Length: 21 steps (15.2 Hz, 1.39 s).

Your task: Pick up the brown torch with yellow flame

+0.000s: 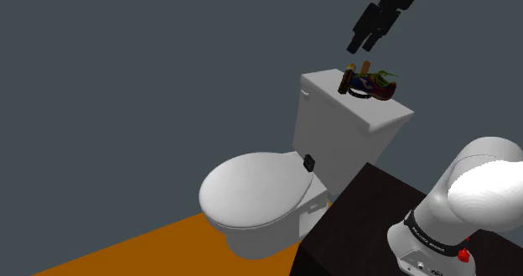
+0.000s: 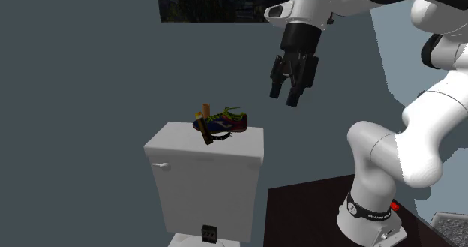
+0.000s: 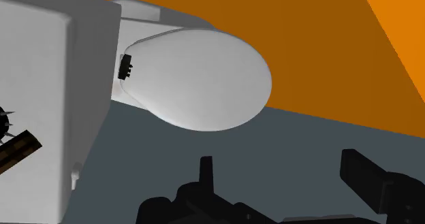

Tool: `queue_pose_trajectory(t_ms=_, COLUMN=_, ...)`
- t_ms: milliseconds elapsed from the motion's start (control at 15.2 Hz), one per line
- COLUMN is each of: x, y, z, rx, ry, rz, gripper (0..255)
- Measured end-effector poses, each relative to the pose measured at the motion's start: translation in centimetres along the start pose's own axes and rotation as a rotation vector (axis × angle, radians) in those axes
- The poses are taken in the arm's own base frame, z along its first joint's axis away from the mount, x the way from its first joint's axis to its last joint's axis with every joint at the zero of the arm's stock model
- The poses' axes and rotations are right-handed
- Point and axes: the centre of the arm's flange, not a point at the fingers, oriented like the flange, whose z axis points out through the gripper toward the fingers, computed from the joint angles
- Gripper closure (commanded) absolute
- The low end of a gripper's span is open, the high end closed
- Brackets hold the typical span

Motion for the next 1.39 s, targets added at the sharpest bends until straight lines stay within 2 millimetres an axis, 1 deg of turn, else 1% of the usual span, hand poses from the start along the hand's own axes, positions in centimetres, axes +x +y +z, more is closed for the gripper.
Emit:
queue_pose_trajectory(t_ms=66, x=0.0, y=0.0, z=0.0, rx=0.000, ry=0.000, rz=0.000, gripper=0)
queue_pose_trajectory(t_ms=132, x=0.2, y=0.3, z=0.4, rx=-0.007, ry=0.001, rz=0.010, gripper=0)
queue_pose_trajectory(t_ms=198, x=1.0, y=0.7, z=0.9, rx=-0.018, ry=0.004, rz=0.026, gripper=0)
queue_pose_trajectory(t_ms=330, x=2.0, y=1.9, z=2.4, rx=-0.046, ry=0.010, rz=0.063, gripper=0)
queue_pose_trajectory(t_ms=594, x=4.8, y=4.3, z=5.3, rx=-0.105, ry=0.024, rz=0.145, gripper=0)
queue_pose_trajectory(t_ms=726, x=5.7, y=5.7, z=6.7, rx=-0.135, ry=0.031, rz=0.186, gripper=0)
queue_pose_trajectory(t_ms=858, x=7.2, y=7.3, z=7.8, rx=-0.165, ry=0.039, rz=0.228, gripper=0)
queue_pose_trajectory(t_ms=924, x=7.6, y=8.0, z=8.5, rx=-0.180, ry=0.042, rz=0.249, gripper=0)
queue_pose_trajectory(t_ms=1386, x=11.3, y=14.0, z=12.4, rx=-0.286, ry=0.069, rz=0.394, gripper=0)
